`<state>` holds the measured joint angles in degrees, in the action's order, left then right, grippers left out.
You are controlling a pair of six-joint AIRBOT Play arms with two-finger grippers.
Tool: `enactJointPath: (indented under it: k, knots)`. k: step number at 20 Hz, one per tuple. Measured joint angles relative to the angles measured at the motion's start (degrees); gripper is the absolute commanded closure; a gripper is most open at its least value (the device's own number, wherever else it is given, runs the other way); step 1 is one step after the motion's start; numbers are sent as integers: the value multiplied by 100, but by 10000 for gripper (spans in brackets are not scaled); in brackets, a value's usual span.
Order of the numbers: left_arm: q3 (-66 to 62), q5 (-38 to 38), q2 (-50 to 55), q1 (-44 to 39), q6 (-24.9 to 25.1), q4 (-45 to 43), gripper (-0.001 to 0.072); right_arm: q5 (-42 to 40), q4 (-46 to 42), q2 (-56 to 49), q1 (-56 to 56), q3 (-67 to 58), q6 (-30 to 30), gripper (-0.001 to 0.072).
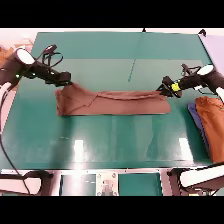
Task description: Fold the shirts.
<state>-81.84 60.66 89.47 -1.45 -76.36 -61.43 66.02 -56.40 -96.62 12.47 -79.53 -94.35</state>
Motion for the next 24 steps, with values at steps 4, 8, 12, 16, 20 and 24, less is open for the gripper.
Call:
enactJointPath:
  k: [4, 8, 12, 16, 20, 24]
  knots:
    - [-505, -59, 251, 348, 79, 59, 13, 743, -61, -459, 433, -992, 490, 194]
    - [-1036, 811, 321, 857, -125, 61, 242, 1513, -238, -592, 992, -1123, 1257, 194]
    - [-1207, 1526, 345, 1036, -201, 98, 675, 1615, -125, -737, 1161, -498, 1993, 202]
    - [-1255, 1790, 348, 887, -216, 164, 675, 1530, 479, -1069, 1047, -149, 2479, 475]
    - [-1259, 1773, 367, 494, -219, 184, 675, 1438, 601, -1241, 861, -144, 2747, 699]
    - [-1169, 1263, 527, -190, -221, 236, 675, 1878, 656, -1187, 807, -651, 2763, 699]
